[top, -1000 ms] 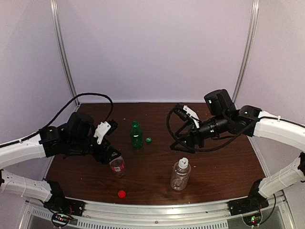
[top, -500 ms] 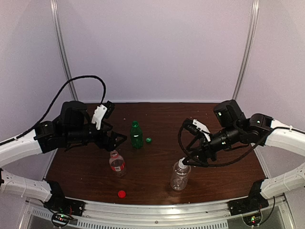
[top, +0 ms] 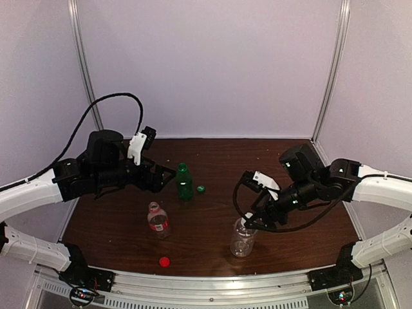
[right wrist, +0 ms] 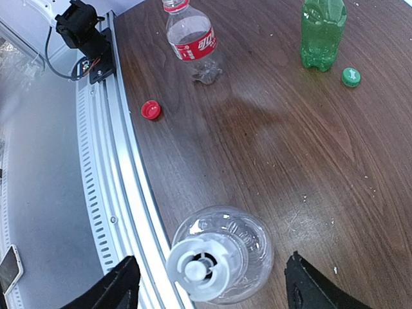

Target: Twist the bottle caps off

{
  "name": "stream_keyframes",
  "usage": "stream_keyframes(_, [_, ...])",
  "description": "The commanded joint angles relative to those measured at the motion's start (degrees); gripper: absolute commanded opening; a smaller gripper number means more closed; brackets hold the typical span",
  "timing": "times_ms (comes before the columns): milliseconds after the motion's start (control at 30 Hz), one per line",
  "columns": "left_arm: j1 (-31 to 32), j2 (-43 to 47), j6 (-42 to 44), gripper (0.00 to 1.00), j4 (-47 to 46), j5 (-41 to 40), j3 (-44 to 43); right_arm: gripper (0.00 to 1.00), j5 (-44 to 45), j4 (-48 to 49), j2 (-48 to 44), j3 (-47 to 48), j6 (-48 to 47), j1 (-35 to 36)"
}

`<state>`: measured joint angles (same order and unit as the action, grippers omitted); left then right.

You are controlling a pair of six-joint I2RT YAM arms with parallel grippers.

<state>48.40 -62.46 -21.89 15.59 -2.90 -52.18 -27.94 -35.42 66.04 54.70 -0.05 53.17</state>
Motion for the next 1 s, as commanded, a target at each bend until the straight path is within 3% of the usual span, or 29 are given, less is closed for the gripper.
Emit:
stream_keyframes(0, [-0.61, -0.36, -1.69, 0.98, -2.57, -3.41, -1.38, 0.76, 4.34, 0.71, 1.54, 0.01, -0.12, 1.68])
stream_keyframes(600, [-0.77, -1.62, 1.23, 0.98, -4.65, 0.38, -1.72, 0.32, 5.0, 3.83, 2.69, 0.34, 0.05, 2.99])
stream_keyframes(967, [-0.79, -3.83, 3.1, 0.98, -11.77, 14.46, -3.44, 0.2, 6.7, 1.4, 2.87, 9.99, -2.27, 2.12])
